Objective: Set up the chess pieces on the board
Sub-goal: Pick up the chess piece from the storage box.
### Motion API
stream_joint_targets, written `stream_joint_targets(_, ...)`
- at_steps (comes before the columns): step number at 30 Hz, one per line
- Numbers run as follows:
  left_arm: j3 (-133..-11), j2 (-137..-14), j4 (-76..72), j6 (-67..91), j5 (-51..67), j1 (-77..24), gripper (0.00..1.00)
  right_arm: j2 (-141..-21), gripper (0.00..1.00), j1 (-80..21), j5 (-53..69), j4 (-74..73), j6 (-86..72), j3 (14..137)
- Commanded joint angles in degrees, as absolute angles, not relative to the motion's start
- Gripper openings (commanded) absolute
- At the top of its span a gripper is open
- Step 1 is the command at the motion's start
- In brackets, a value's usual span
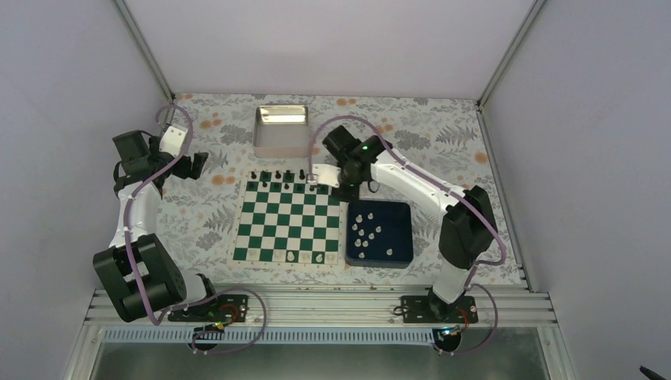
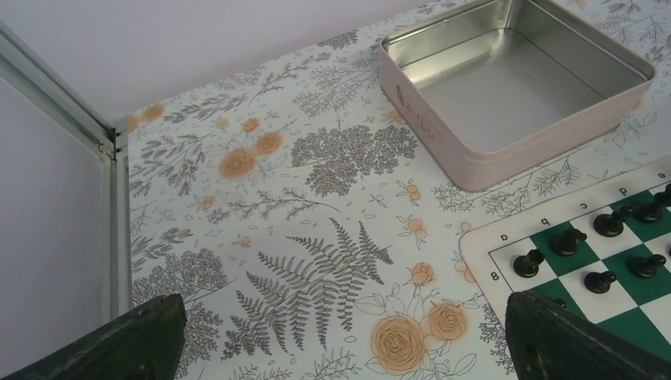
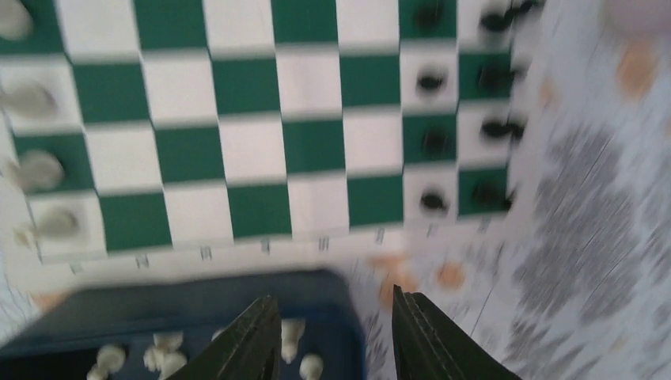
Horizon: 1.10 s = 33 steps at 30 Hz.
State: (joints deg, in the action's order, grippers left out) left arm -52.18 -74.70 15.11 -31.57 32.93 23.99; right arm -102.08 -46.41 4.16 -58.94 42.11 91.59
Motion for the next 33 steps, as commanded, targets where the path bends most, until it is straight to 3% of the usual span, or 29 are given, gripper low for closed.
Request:
stream_joint_targets(1,-52.35,-73.27,13.88,-30.13,33.94,23.82,1.00,-97.47,0.38,-41.83,4.67,-57.57,40.96,82.70)
stream_joint_targets(12,-52.31,-72.65,13.73,-28.93,33.43,23.77,1.00,-97.31,0.33,-37.40,5.40,-54.11,41.04,73.38)
stream_joint_targets(33,-51.68,-73.03,13.41,-28.83,33.49,23.83,1.00,-101.87,0.33,-35.55,7.56,-52.37,42.02,69.52)
